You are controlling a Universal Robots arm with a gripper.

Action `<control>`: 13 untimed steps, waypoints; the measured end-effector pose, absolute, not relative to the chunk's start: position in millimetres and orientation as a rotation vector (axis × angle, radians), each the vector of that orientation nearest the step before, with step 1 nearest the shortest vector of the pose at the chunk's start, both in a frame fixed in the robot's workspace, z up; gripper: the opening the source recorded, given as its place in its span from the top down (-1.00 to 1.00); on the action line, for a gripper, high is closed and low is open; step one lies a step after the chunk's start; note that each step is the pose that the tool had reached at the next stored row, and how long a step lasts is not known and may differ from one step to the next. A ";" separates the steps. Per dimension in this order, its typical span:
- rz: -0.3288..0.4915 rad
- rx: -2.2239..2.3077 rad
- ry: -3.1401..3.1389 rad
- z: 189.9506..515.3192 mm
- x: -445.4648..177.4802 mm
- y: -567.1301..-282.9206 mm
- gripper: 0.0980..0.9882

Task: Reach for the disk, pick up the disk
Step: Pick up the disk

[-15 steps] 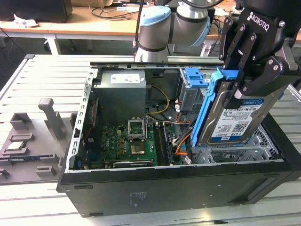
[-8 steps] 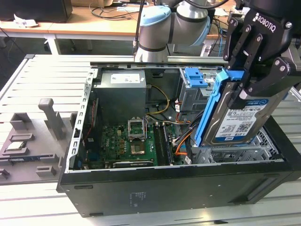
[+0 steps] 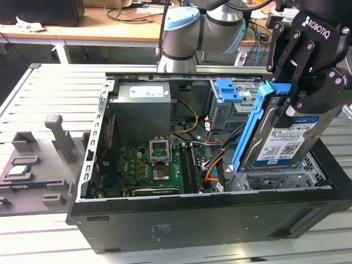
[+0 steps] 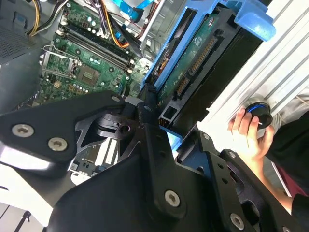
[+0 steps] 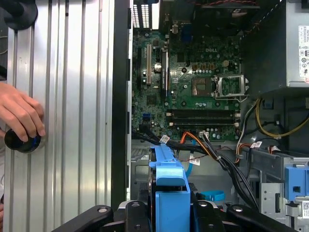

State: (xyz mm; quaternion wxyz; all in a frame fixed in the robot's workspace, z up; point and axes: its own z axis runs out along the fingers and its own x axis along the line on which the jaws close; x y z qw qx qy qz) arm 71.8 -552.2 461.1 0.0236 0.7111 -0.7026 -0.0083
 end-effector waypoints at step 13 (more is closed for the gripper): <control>-0.025 2.201 -2.175 459.4 84.8 -552.2 0.39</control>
